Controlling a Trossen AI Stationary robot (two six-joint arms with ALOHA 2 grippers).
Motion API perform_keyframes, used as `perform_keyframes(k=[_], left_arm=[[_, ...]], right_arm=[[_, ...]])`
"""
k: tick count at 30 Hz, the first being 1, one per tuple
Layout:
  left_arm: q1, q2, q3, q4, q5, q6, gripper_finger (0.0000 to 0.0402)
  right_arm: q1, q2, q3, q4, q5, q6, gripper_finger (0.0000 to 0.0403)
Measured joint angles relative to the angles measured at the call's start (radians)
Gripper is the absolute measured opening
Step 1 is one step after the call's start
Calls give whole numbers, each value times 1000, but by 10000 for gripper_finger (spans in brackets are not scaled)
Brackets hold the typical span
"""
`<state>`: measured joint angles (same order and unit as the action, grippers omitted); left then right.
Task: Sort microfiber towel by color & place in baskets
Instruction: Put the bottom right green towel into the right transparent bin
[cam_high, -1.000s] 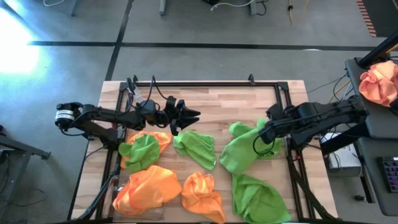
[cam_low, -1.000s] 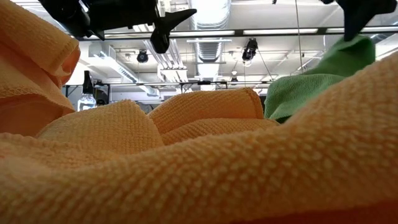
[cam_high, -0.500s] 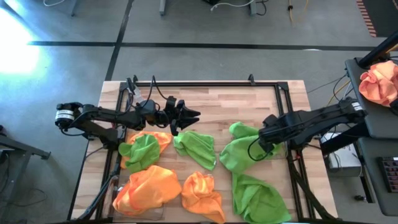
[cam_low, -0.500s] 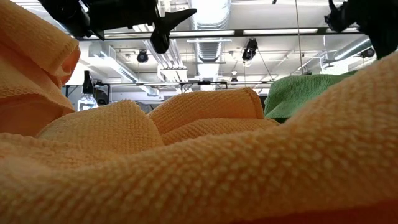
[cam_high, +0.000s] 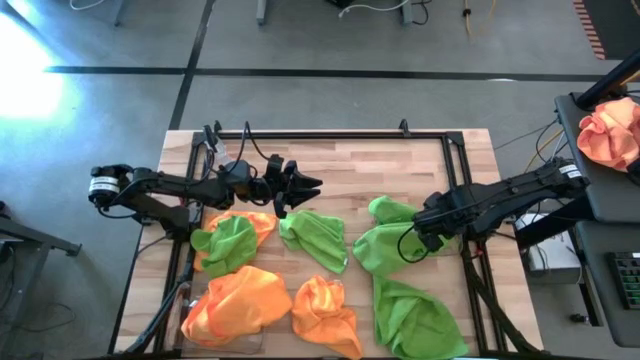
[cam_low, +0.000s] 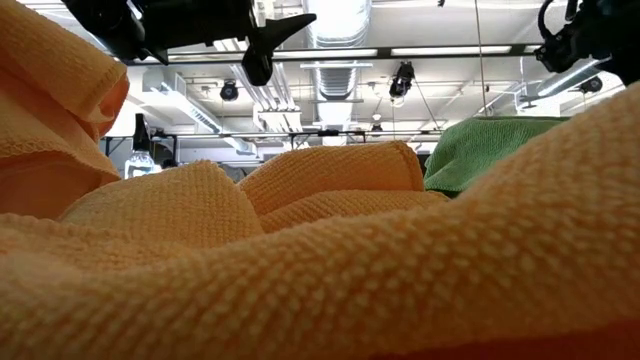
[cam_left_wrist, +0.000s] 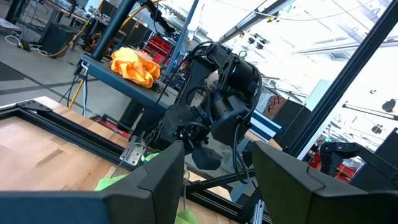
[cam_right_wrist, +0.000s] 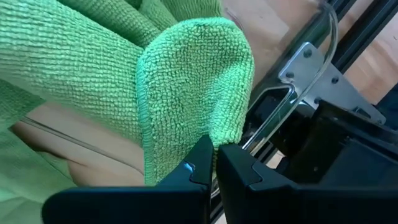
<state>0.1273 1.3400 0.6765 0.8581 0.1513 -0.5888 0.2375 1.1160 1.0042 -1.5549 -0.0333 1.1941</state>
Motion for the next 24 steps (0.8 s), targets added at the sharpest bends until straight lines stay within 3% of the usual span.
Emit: perform_keyframes(k=[6,24], left_arm=[[0,0,0,1,0,2,174],[0,0,0,1,16,3,174]], right_arm=[[0,-1,11,11,7,-14,16],[0,-1,15,60,10,-13,99]])
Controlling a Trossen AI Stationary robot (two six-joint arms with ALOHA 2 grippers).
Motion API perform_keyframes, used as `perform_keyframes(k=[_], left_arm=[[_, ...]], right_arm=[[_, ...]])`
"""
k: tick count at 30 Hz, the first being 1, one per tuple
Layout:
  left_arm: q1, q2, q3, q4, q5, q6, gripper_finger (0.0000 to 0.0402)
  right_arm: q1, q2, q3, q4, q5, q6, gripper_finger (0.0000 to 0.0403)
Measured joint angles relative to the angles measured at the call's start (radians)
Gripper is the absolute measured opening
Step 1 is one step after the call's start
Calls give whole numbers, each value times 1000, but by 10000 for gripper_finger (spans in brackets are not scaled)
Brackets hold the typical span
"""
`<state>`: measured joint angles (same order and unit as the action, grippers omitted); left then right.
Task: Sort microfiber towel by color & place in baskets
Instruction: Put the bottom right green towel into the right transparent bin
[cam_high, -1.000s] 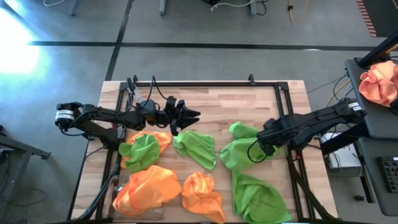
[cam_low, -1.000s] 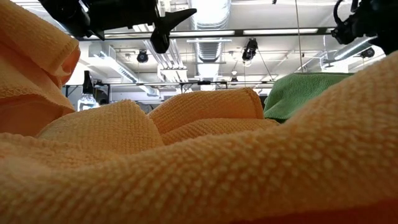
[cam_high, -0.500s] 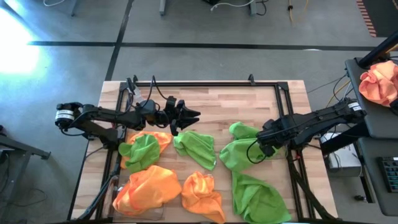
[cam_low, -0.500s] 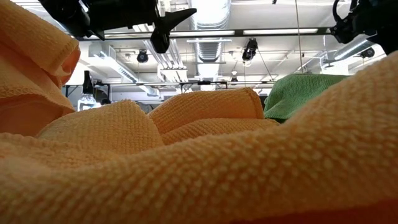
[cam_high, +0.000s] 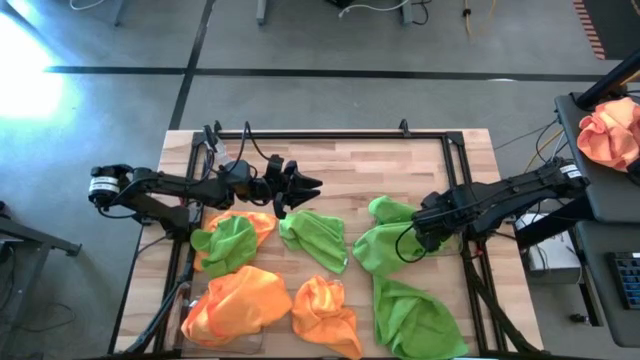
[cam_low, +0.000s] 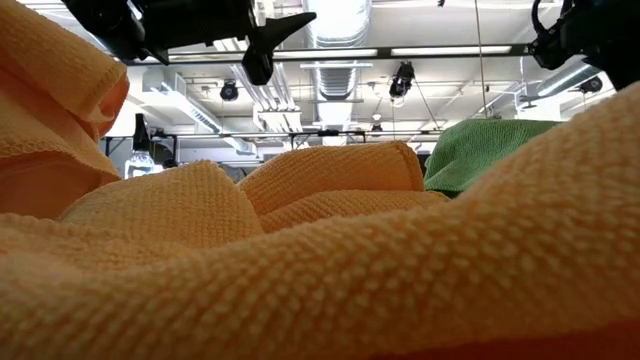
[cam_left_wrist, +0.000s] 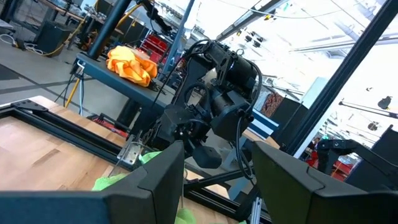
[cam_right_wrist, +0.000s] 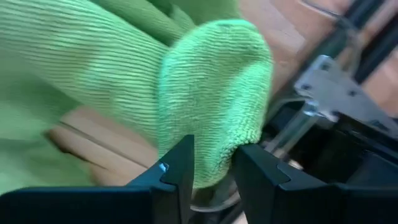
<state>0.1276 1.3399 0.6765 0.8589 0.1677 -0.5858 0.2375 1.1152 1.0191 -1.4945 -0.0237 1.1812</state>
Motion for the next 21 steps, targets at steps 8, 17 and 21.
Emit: perform_keyframes(k=[8,17,21], left_arm=[[0,0,0,0,15,-3,174],[0,0,0,-7,19,-3,174],[0,0,0,-9,29,-3,174]], right_arm=[[0,0,78,90,-1,22,108],[7,0,273,90,103,19,97],[7,0,308,90,105,12,93]])
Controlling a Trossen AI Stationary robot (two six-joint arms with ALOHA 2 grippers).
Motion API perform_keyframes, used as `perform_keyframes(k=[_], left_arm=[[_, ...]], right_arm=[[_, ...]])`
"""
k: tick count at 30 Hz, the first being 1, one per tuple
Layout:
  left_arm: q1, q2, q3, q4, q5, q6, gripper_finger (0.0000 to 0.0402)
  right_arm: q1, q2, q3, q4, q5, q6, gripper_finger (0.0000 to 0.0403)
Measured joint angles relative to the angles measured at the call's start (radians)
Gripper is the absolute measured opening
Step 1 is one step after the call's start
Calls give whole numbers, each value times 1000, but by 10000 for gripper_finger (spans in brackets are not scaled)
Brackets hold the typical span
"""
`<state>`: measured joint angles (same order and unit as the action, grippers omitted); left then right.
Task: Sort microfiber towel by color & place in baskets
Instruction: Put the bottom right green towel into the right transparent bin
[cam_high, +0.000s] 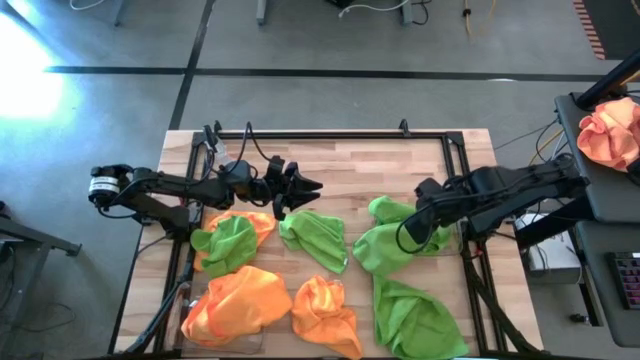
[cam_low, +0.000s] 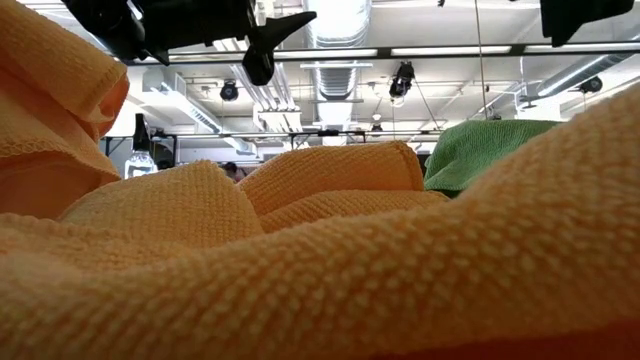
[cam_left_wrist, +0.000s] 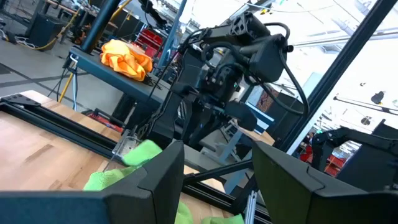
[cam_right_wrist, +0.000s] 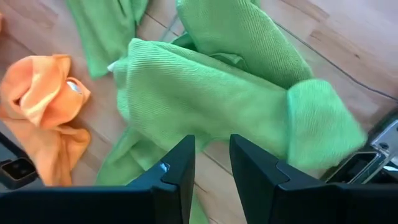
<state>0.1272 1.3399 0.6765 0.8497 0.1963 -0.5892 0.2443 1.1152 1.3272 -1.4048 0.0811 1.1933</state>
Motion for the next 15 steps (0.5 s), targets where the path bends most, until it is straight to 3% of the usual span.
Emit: perform_keyframes(k=[6,15], left_arm=[[0,0,0,0,1,0,174],[-10,0,0,0,5,-8,174]], right_arm=[[28,32,2,5,-25,12,93],[140,203,2,8,-203,19,94]])
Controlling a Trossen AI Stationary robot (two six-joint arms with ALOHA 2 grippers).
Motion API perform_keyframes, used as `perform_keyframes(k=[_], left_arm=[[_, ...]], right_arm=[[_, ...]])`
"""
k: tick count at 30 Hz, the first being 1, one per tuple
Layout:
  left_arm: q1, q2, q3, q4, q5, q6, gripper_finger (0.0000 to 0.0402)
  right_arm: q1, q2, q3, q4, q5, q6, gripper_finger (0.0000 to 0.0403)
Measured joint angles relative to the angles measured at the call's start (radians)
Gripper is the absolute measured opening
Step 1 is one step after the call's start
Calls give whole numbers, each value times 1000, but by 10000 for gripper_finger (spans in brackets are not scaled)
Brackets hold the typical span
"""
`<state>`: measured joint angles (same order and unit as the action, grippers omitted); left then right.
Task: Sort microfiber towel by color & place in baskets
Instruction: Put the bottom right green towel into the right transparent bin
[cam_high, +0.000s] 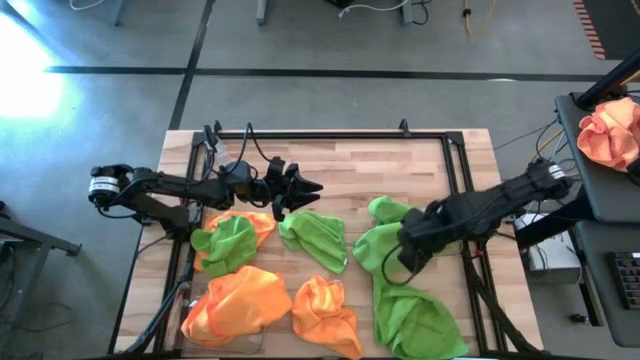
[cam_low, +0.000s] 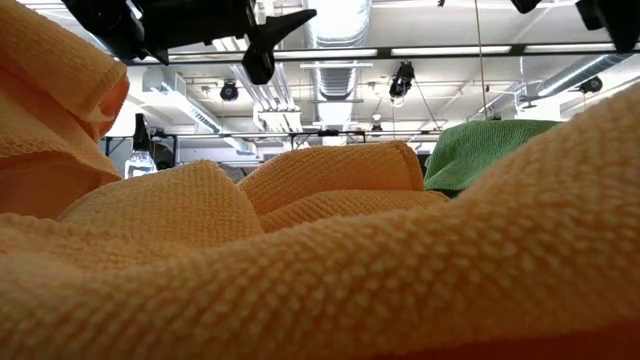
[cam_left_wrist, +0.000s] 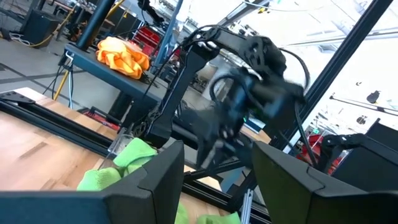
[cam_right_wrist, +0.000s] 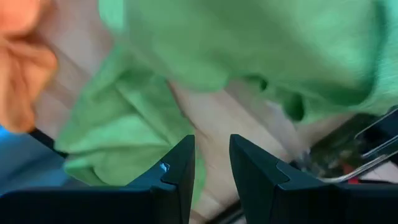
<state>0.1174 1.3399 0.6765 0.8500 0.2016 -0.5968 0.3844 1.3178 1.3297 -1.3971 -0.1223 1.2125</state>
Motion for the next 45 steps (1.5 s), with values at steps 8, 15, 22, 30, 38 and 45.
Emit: perform_keyframes(k=[8,15,22,30,38,45], left_arm=[[-7,0,0,0,0,-26,174],[-41,0,0,0,0,-34,174],[-103,0,0,2,-6,-42,174],[-172,0,0,13,-10,-42,174],[-207,0,0,18,-29,-42,174],[-209,0,0,24,-35,-42,174]], right_arm=[[111,149,66,40,-49,21,99],[221,242,134,93,-70,84,100],[322,308,151,95,-70,158,94],[371,360,147,95,-61,177,102],[371,433,128,92,-51,122,95],[370,493,125,90,-32,64,82]])
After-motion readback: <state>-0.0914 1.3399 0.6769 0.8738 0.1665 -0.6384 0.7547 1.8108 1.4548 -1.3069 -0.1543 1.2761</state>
